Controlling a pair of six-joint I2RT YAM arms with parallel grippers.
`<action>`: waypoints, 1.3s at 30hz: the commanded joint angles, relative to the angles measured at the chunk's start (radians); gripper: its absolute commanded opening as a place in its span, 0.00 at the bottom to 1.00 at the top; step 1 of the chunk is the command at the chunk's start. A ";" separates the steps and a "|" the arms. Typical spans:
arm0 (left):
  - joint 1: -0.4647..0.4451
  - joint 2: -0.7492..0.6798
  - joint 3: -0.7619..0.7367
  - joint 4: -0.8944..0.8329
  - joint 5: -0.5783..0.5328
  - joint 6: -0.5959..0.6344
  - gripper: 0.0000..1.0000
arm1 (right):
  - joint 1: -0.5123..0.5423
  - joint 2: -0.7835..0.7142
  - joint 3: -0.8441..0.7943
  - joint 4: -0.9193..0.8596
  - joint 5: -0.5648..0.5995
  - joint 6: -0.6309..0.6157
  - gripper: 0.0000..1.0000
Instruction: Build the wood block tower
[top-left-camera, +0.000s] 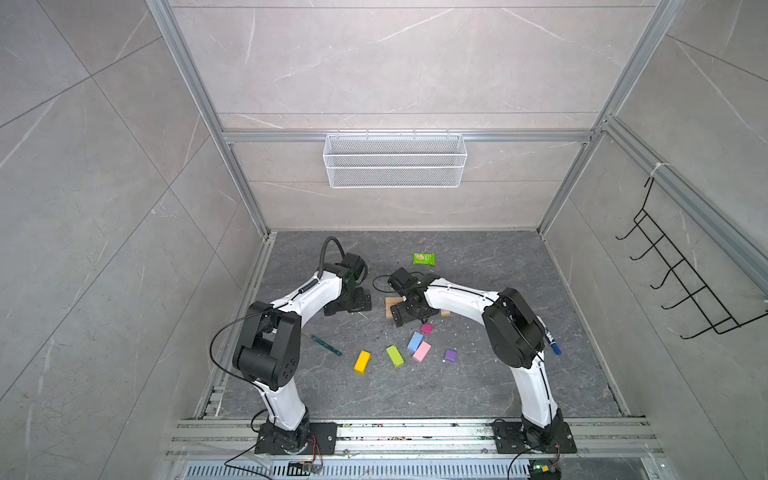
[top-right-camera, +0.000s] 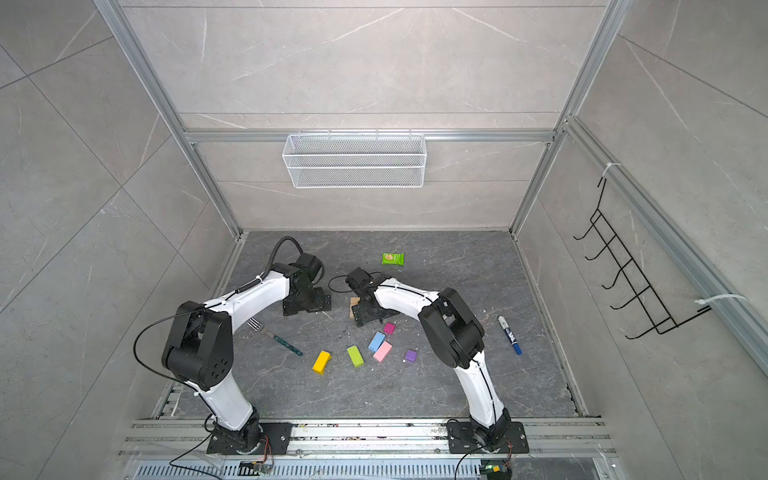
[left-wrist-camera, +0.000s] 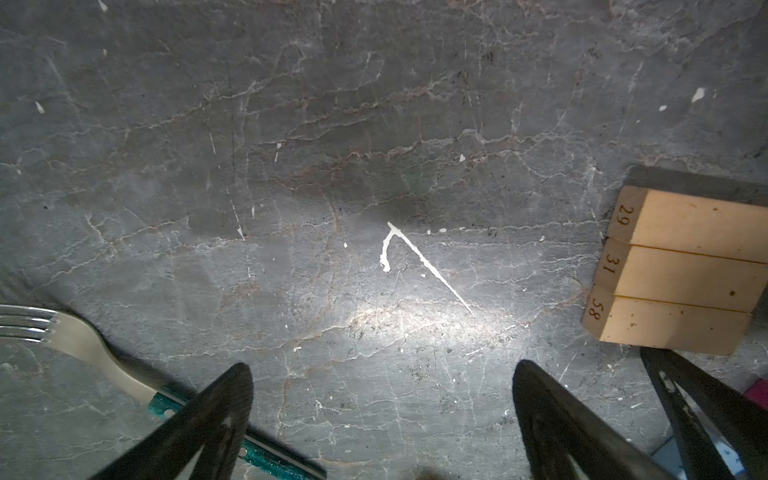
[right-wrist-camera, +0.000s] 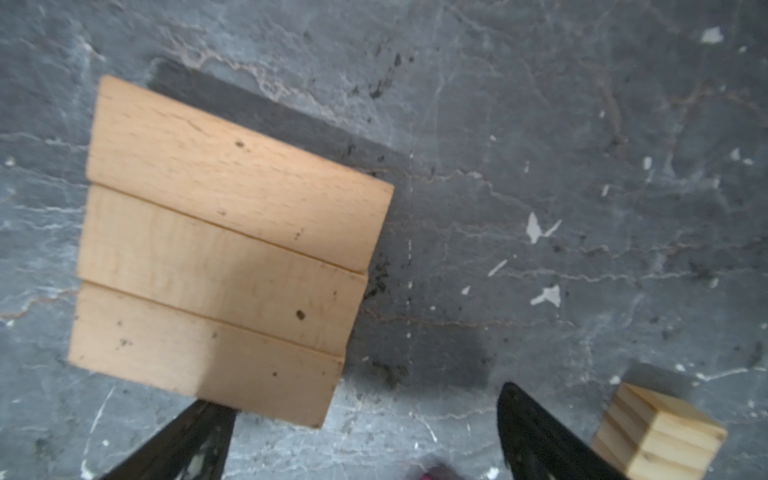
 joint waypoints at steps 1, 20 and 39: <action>0.004 -0.012 0.014 -0.003 0.027 -0.012 1.00 | 0.007 -0.032 -0.035 0.010 -0.005 -0.021 0.99; -0.002 -0.071 0.009 -0.031 0.116 0.048 1.00 | 0.007 -0.307 -0.138 0.042 -0.143 -0.085 0.99; -0.204 -0.287 -0.109 -0.035 0.119 -0.352 1.00 | 0.005 -0.570 -0.345 0.053 -0.094 0.069 0.99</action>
